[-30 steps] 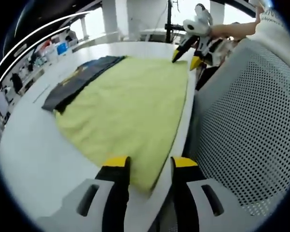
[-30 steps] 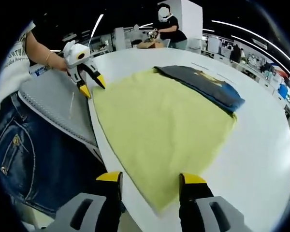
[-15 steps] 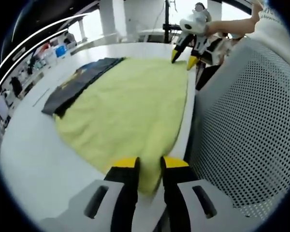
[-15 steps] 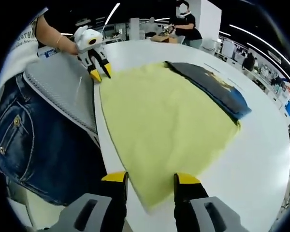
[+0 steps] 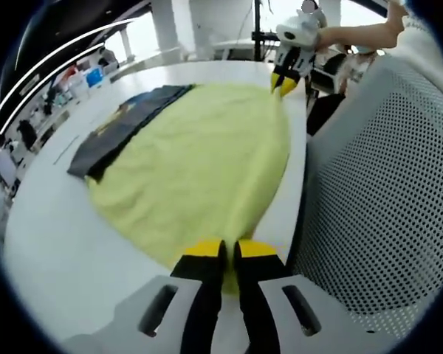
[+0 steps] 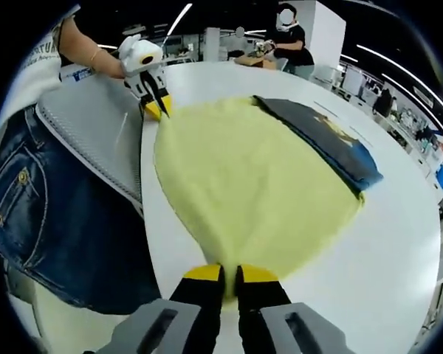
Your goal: Fold the garment on the visible template until the final outline fits inside the template.
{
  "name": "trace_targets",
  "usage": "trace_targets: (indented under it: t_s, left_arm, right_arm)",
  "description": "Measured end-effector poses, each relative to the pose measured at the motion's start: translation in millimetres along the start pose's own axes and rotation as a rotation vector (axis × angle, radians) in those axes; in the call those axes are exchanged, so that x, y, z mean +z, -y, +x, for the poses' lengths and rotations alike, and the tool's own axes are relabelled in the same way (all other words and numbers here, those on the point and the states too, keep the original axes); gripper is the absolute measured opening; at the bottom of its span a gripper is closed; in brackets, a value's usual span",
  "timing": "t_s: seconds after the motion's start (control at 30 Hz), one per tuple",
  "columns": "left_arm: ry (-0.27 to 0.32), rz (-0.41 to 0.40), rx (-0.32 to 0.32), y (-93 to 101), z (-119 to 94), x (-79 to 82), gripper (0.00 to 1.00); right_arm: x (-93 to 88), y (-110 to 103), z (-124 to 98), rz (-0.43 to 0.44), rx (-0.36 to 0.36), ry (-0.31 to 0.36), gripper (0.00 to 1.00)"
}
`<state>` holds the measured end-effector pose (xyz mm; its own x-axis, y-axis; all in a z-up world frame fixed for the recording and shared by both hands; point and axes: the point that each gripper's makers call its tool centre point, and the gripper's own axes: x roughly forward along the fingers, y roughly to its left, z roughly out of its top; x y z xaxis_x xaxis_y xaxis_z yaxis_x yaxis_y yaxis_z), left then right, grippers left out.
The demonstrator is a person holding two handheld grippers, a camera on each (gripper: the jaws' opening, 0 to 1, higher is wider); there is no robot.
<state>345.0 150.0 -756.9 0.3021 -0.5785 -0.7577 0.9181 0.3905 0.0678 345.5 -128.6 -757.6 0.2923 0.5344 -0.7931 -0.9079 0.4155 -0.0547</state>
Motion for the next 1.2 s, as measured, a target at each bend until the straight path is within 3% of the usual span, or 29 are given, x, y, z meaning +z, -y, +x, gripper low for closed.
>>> trace_targets:
  t_s: [0.53,0.9,1.2]
  left_arm:
    - [-0.018,-0.077,0.013,2.0,-10.4,-1.7,0.00]
    - [-0.038,-0.121,0.009,16.5,-20.8,-5.9,0.00]
    - [-0.059,-0.154,-0.014,30.7,-26.3,-10.7,0.00]
  right_arm:
    - [4.2,-7.8,-5.4,0.039,0.011,0.023,0.00]
    - [2.5,-26.4,-10.9,0.107,0.061,0.038,0.00]
    - [0.2,-41.5,-15.4,0.111,0.111,0.021,0.00]
